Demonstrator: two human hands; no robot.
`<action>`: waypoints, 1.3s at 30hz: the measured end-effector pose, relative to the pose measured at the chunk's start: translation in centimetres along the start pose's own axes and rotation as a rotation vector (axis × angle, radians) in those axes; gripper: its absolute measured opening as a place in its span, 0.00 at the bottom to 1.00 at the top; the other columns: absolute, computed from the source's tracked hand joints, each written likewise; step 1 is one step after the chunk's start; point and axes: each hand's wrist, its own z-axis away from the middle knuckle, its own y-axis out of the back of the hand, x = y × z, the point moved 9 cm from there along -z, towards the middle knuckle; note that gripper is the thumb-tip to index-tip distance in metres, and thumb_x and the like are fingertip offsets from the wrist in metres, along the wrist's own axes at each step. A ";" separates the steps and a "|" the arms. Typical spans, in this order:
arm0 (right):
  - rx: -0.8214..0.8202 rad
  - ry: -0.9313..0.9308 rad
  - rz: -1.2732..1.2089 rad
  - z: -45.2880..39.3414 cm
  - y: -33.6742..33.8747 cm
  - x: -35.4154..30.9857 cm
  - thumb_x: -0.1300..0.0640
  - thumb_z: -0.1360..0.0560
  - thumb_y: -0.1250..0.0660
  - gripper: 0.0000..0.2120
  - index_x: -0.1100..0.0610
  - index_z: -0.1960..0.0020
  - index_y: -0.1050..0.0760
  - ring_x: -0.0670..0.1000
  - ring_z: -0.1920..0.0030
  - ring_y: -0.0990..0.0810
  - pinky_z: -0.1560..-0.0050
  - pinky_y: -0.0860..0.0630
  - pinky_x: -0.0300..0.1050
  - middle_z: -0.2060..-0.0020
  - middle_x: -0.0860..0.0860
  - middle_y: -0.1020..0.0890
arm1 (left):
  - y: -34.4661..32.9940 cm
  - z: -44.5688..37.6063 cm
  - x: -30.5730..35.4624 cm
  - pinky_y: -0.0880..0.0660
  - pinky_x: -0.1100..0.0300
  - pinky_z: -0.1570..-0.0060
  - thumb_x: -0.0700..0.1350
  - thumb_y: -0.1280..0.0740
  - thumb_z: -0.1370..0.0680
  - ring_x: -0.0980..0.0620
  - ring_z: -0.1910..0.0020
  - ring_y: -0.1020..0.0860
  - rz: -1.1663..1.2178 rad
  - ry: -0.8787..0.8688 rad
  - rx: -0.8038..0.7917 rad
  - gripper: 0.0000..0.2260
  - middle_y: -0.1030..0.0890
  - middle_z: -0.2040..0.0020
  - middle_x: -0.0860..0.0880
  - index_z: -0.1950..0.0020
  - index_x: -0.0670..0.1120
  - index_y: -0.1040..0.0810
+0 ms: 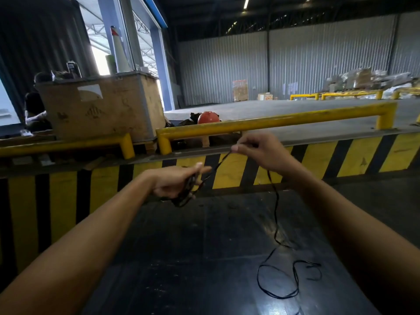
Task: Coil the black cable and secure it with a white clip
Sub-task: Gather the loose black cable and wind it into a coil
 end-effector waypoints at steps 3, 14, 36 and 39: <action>0.191 -0.029 -0.062 -1.3 1.3 0.1 0.51 0.25 0.34 0.08 0.54 0.55 0.21 0.43 0.67 0.27 0.68 0.32 0.29 0.68 0.45 0.24 | -5.0 0.2 1.3 0.27 0.43 0.44 0.64 0.56 0.22 0.44 0.38 0.25 0.023 -0.018 -0.279 0.23 0.37 0.24 0.46 0.26 0.65 0.43; -0.391 -0.301 -0.309 9.2 -14.6 0.8 0.48 0.19 0.46 0.14 0.51 0.58 0.27 0.47 0.63 0.26 0.59 0.29 0.47 0.64 0.49 0.25 | -1.2 0.9 8.7 0.33 0.30 0.40 0.64 0.55 0.21 0.37 0.35 0.27 0.598 -0.476 -0.135 0.23 0.37 0.25 0.44 0.27 0.65 0.40; 0.230 -0.237 -0.101 1.3 1.5 3.6 0.48 0.22 0.39 0.12 0.56 0.54 0.23 0.50 0.62 0.24 0.63 0.28 0.43 0.63 0.51 0.23 | -5.9 2.5 6.1 0.26 0.38 0.42 0.64 0.55 0.23 0.43 0.38 0.23 0.089 -0.277 -0.239 0.22 0.31 0.29 0.49 0.30 0.67 0.37; -0.032 -0.308 -0.212 3.4 -4.8 3.5 0.47 0.20 0.47 0.16 0.51 0.56 0.24 0.45 0.64 0.23 0.63 0.28 0.42 0.62 0.47 0.22 | -4.3 3.4 9.5 0.24 0.38 0.45 0.64 0.55 0.23 0.39 0.40 0.22 0.379 -0.474 -0.203 0.22 0.30 0.29 0.45 0.32 0.67 0.34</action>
